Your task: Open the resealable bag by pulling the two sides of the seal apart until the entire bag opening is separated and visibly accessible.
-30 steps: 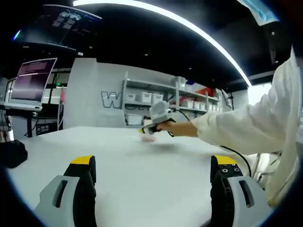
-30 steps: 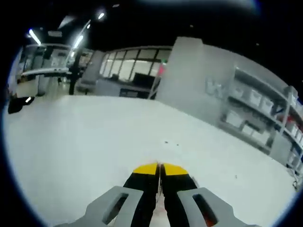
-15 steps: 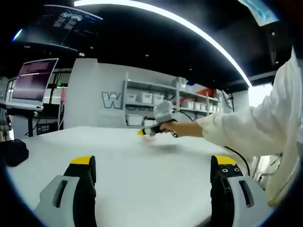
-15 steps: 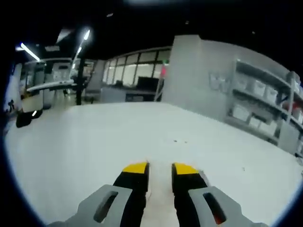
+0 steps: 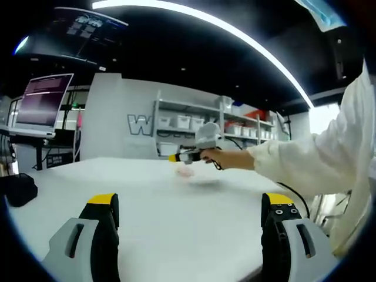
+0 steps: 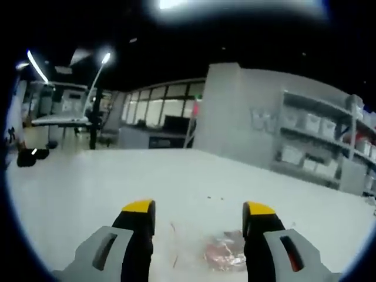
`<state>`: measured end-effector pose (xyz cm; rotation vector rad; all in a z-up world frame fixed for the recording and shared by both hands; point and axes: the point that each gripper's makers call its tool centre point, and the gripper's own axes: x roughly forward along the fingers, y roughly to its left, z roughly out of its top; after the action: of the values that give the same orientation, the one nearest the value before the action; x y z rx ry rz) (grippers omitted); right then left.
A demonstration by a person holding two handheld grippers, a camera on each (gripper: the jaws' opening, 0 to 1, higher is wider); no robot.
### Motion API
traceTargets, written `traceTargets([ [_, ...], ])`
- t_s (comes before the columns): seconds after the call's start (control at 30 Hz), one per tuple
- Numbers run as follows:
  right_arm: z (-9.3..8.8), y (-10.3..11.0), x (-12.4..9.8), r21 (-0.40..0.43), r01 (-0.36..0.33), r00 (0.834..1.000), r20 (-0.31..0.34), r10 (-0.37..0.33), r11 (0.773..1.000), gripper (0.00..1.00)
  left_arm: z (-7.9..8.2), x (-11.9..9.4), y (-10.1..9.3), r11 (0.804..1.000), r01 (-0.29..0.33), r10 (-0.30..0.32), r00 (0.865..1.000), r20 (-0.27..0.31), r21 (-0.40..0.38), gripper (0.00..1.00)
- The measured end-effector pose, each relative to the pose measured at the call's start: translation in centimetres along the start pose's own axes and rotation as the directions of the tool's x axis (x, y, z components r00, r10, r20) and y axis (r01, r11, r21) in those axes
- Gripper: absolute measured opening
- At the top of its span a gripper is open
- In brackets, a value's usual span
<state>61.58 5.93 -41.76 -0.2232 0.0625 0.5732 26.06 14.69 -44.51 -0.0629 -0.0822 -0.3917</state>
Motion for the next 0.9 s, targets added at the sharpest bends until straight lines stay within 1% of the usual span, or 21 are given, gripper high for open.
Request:
traceTargets([
  [0.13,0.5,0.0,-0.3,0.01,0.002,0.999,0.033,-0.002,1.0,0.77,0.0,0.0,-0.1,1.0,0.002,-0.002,1.0,-0.001,-0.001,0.99],
  [0.2,0.6,0.1,-0.3,0.022,-0.003,0.999,0.039,0.002,1.0,0.84,0.0,-0.1,0.0,1.0,0.0,0.0,1.0,0.0,-0.001,0.99],
  [0.27,0.7,0.3,-0.4,0.031,-0.006,0.999,0.049,0.004,1.0,0.93,0.1,-0.1,0.1,1.0,-0.001,0.001,1.0,0.002,-0.002,0.99],
  [0.33,1.0,0.4,-0.6,0.021,-0.005,0.998,0.068,0.003,1.0,0.99,0.1,-0.1,0.0,1.0,0.0,0.0,1.0,0.003,-0.002,0.99],
  [0.5,1.1,0.9,-0.8,0.03,-0.029,0.998,0.061,0.027,0.999,0.99,0.1,0.0,-0.2,1.0,0.008,-0.008,1.0,0.001,-0.002,0.99],
  [0.63,1.2,1.0,-1.2,0.018,-0.028,0.998,0.059,0.027,0.999,0.99,0.3,0.0,-0.2,1.0,0.01,-0.01,1.0,0.006,-0.003,0.99],
  [0.73,1.3,1.0,-1.8,0.022,-0.036,0.998,0.057,0.034,0.999,0.99,0.4,0.0,-0.2,1.0,0.009,-0.009,1.0,0.007,-0.004,0.99],
  [0.9,1.8,0.8,-2.9,-0.008,-0.038,0.997,0.061,0.039,0.999,0.99,0.4,0.1,-0.2,1.0,0.01,-0.01,1.0,0.01,-0.006,0.99],
])
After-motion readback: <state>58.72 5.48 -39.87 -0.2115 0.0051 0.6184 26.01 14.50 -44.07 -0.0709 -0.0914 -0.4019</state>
